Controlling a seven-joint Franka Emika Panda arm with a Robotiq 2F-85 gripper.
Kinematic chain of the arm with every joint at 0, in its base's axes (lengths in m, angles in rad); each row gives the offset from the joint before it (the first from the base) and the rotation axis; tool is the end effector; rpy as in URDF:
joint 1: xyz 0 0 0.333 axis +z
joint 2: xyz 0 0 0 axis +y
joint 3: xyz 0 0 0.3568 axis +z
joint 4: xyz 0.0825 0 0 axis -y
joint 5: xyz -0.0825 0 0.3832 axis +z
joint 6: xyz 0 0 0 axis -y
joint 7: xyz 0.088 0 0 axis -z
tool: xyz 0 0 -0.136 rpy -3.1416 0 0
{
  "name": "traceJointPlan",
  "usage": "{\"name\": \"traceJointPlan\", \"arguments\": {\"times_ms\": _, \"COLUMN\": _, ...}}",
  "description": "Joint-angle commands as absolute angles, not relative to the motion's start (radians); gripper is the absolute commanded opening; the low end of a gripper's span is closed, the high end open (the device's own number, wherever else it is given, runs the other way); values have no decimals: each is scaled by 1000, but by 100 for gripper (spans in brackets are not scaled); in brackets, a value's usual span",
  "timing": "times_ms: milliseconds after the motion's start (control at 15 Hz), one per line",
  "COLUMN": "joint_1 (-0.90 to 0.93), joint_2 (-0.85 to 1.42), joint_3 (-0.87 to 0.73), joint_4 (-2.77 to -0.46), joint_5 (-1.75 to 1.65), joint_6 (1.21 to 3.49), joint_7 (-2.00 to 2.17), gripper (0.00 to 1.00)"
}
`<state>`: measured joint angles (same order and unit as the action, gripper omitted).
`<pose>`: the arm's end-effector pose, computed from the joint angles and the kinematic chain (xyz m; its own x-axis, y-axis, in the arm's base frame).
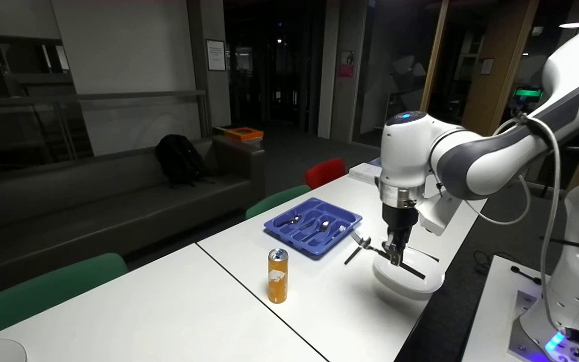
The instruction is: Put the fork on the tray
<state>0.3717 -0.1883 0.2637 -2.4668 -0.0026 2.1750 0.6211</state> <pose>0.3486 0.2564 0.3654 0.9982 0.0056 -0.0596 0.0118 -0.9944 0.1051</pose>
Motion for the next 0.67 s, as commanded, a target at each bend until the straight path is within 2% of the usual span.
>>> {"name": "traceJointPlan", "arguments": {"times_ms": 0, "joint_1": 310, "joint_2": -309, "joint_3": 256, "joint_4": -2454, "joint_5": 137, "joint_6": 2141, "joint_7": 625, "gripper": 3}}
{"name": "traceJointPlan", "arguments": {"times_ms": 400, "joint_1": 238, "joint_2": -317, "joint_3": 275, "joint_4": -2457, "joint_5": 156, "joint_6": 2179, "joint_7": 641, "gripper": 3}}
{"name": "traceJointPlan", "arguments": {"times_ms": 467, "joint_1": 233, "joint_2": -312, "joint_3": 275, "joint_4": -2458, "joint_5": 155, "joint_6": 2179, "joint_7": 640, "gripper": 12}}
{"name": "traceJointPlan", "arguments": {"times_ms": 600, "joint_1": 233, "joint_2": -306, "joint_3": 278, "joint_4": -2458, "joint_5": 154, "joint_6": 2179, "joint_7": 640, "gripper": 12}}
